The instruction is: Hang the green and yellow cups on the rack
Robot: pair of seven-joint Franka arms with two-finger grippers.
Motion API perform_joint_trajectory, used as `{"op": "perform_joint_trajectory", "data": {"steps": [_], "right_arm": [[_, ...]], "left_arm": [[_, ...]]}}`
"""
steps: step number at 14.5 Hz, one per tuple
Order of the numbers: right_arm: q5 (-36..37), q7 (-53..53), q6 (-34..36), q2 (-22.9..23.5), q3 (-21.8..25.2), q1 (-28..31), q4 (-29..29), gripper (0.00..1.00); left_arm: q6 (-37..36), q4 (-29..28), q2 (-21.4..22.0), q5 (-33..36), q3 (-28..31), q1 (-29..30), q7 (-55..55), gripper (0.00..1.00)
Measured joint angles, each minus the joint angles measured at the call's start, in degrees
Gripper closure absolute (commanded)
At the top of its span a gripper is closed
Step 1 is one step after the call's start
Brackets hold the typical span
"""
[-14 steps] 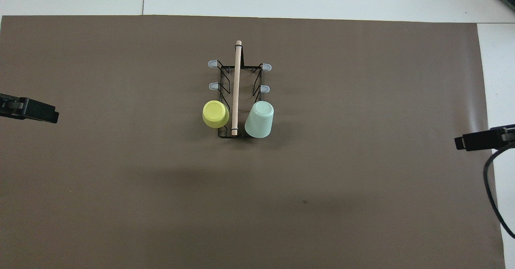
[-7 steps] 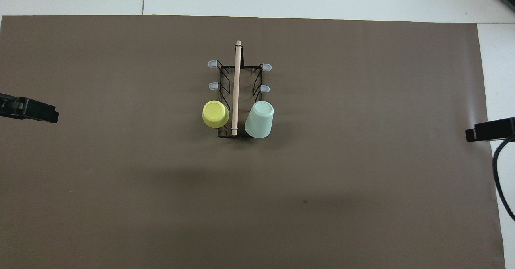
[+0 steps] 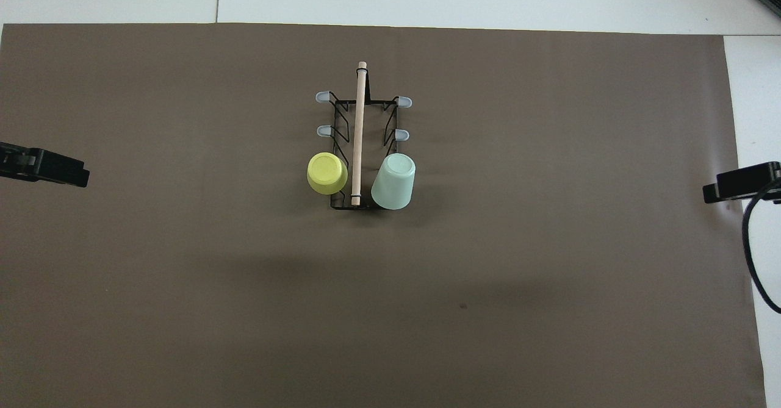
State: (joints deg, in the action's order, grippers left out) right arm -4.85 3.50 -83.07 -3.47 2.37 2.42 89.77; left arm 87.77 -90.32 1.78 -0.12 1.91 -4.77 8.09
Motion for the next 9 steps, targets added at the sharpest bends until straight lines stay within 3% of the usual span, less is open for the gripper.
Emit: {"op": "perform_joint_trajectory", "data": {"steps": [9], "right_arm": [[0.00,-0.77,-0.79,0.67,-0.46,-0.80,-0.11,0.00]], "left_arm": [[0.00,0.00,0.00,0.00,0.00,0.00,0.00,0.00]]}}
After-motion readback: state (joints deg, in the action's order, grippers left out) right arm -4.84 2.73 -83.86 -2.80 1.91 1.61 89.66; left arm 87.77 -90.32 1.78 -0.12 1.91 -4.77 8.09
